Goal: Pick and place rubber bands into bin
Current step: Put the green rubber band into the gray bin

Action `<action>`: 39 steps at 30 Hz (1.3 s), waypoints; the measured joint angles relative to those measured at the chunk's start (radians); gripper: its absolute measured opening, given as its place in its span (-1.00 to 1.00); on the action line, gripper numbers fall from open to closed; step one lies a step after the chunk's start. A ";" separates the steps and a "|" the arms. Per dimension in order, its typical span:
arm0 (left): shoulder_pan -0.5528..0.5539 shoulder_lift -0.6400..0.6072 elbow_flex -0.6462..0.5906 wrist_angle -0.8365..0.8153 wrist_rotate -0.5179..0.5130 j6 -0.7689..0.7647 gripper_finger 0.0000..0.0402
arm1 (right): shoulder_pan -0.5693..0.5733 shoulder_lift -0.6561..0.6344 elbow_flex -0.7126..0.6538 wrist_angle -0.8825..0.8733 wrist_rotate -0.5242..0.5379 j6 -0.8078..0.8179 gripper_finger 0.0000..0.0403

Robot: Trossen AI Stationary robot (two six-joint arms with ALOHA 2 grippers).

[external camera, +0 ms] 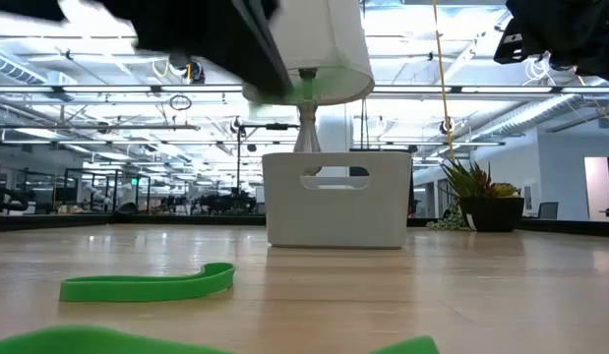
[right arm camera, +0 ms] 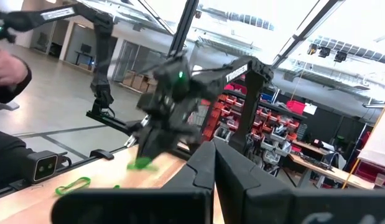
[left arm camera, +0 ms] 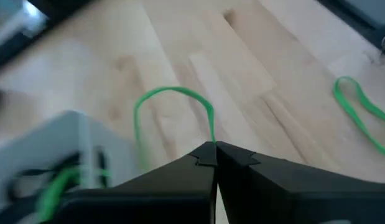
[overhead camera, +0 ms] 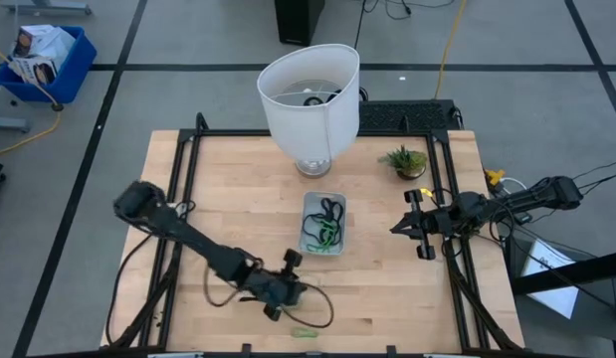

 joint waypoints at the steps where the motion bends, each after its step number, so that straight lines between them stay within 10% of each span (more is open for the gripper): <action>1: -0.008 -0.028 0.000 -0.014 -0.026 0.009 -0.99 | 0.000 0.000 0.000 0.000 0.000 0.000 -1.00; 10: -0.054 -0.348 -0.144 0.008 -0.237 0.048 -0.99 | 0.000 0.000 0.000 0.007 0.000 0.003 -1.00; 20: -0.002 -0.706 -0.649 0.594 -0.259 0.039 -1.00 | 0.000 0.000 0.000 0.007 0.000 0.003 -1.00; 28: 0.125 -0.782 -0.838 0.766 -0.252 -0.048 -1.00 | 0.000 0.000 0.000 0.007 0.000 -0.005 -1.00; 39: 0.351 -0.683 -0.767 0.768 -0.046 -0.218 -1.00 | 0.000 0.000 0.000 0.022 0.003 -0.067 -1.00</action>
